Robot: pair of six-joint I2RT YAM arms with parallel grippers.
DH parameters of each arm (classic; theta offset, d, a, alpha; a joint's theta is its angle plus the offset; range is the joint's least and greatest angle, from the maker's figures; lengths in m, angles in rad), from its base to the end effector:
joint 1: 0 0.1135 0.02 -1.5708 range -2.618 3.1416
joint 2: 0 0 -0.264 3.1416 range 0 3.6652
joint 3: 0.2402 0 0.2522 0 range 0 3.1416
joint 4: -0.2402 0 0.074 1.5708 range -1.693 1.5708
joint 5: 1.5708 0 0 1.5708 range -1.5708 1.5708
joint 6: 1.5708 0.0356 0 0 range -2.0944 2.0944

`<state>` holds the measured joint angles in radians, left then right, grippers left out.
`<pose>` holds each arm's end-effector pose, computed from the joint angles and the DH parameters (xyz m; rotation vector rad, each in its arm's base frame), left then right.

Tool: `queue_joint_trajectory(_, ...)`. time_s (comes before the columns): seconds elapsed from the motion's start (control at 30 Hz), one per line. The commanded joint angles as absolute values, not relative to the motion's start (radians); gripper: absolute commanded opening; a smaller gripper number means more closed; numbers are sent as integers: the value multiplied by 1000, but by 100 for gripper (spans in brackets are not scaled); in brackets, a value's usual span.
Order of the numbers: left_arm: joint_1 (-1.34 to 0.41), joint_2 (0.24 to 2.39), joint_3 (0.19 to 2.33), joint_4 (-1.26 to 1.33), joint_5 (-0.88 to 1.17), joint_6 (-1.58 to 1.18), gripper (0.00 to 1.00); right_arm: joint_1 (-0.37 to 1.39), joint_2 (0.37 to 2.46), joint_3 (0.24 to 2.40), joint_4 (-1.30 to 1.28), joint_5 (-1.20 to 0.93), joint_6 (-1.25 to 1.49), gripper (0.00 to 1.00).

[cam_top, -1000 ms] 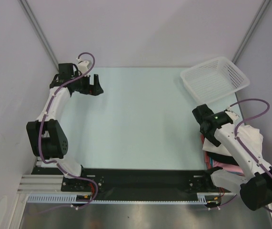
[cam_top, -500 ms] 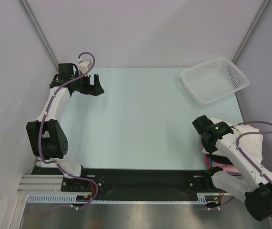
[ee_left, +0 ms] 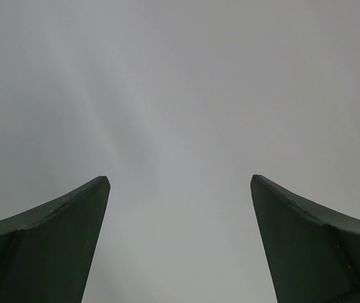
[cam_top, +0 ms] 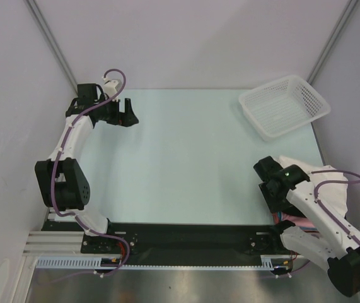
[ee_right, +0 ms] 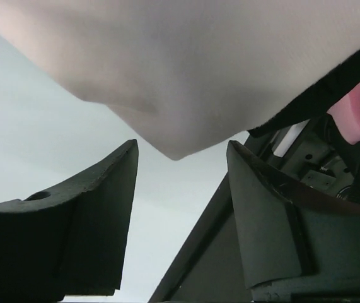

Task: Fold and stack the t-shirts
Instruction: Neatly place the folded tshirt to the corner

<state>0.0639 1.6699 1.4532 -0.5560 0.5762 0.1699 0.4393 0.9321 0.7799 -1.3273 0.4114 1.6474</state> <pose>0.3731 0.0044 0.3096 0.3972 2.2164 -0.5477 0.1179 0.0397 0.2414 1.5751 2.2365 -0.1793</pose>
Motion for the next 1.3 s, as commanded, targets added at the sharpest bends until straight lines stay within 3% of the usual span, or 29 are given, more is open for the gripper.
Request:
queue_joint_trajectory(0.0,72,1647,1477,-552,620,201,100,459,925,782,-1514,469,1775,63)
queue_joint_trajectory(0.2,72,1657,1480,-557,629,202,100,416,923,756,-1499,575,1819,50)
queue_joint_trajectory(0.37,72,1660,1485,-560,630,204,100,384,968,749,-1431,618,1783,49)
queue_joint_trajectory(0.57,72,1657,1482,-561,624,213,100,353,976,765,-1411,586,1721,29)
queue_joint_trajectory(1.0,72,1672,1486,-561,635,215,100,267,959,744,-1269,477,1568,41)
queue_joint_trajectory(1.27,72,1680,1486,-564,632,218,100,275,1012,735,-1206,420,1562,40)
